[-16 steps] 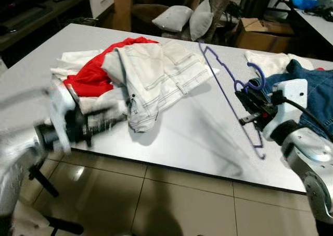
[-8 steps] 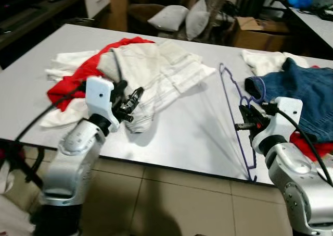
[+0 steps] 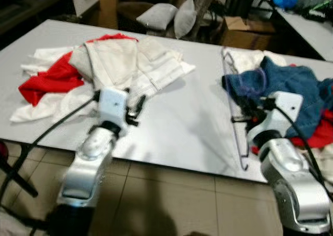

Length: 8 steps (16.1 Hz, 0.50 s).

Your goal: Hang hanger

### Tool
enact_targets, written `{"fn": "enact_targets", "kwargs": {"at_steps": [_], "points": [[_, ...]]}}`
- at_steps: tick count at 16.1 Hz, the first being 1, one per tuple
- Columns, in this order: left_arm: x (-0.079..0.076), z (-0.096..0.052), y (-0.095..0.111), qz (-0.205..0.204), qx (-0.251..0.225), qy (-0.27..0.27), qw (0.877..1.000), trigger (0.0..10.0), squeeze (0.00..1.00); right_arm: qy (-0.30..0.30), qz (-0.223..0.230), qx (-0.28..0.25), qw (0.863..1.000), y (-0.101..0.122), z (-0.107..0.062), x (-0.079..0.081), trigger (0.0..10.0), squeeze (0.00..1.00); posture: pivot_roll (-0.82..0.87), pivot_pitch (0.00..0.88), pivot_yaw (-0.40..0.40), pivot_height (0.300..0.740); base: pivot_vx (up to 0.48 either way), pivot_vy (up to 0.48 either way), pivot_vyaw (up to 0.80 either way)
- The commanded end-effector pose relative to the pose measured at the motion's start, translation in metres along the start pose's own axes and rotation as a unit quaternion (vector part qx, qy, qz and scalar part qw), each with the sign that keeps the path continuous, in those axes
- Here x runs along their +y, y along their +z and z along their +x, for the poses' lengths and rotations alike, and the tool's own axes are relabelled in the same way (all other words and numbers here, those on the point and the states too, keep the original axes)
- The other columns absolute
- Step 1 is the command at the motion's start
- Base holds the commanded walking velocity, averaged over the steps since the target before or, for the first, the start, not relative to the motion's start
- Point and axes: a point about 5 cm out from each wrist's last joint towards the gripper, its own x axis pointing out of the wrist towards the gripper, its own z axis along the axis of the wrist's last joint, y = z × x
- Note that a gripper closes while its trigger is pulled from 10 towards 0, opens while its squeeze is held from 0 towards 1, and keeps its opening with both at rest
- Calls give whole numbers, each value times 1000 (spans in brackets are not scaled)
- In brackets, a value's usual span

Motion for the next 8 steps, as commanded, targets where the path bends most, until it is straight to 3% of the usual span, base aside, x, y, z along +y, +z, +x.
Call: {"fn": "enact_targets", "kwargs": {"at_steps": [1,7,8], "points": [[-10,5,1,3,-4,-17,1000,10000,149,-22,0,0,1000,-1,-2,-8,10000,0,-45,0,-35,740,0,-364,0],[-16,13,1,6,-7,-34,999,10000,145,-26,-9,-10,1000,-1,-5,-7,10000,0,-73,0,-6,740,0,-363,0],[-18,14,-1,-19,-4,-39,999,10000,137,-20,-12,-7,1000,-1,-6,-7,10000,0,-81,0,0,740,0,0,-419]]}}
